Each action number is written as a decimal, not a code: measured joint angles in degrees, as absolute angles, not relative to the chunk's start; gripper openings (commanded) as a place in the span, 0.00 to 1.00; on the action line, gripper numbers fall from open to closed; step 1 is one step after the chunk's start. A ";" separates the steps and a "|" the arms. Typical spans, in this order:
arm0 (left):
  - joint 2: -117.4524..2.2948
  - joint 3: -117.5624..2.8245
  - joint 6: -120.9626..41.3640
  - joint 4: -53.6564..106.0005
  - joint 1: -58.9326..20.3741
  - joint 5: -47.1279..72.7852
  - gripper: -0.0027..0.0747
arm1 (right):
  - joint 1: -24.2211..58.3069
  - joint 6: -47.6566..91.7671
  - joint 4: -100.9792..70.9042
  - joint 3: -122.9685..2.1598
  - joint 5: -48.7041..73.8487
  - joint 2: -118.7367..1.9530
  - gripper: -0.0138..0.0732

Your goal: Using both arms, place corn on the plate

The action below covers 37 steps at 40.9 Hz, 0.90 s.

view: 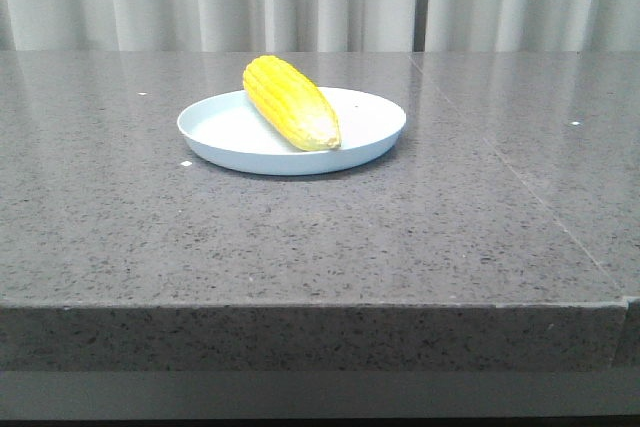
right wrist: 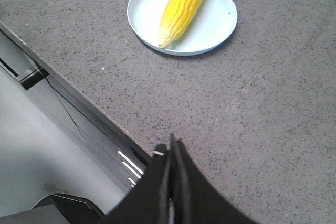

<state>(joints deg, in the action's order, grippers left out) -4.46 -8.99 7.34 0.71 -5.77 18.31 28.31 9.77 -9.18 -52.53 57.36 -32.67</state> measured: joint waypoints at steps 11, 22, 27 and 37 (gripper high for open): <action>-2.07 -0.87 0.41 1.13 -5.77 7.31 0.01 | 28.31 9.77 -9.18 -52.53 57.36 -32.67 0.08; 0.33 0.48 -1.69 2.03 -3.09 3.05 0.01 | 28.31 9.77 -9.18 -52.53 57.36 -32.67 0.08; 0.33 0.48 -1.69 2.17 -1.67 2.63 0.01 | 28.31 9.77 -9.18 -52.53 57.36 -32.67 0.08; 0.33 0.48 -1.69 2.17 -1.69 2.63 0.01 | 28.31 9.77 -9.18 -52.53 57.36 -32.67 0.08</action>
<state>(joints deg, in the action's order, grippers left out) 0.33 0.48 -1.69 2.17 -1.69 2.63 28.31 9.77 -9.18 -52.53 57.36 -32.67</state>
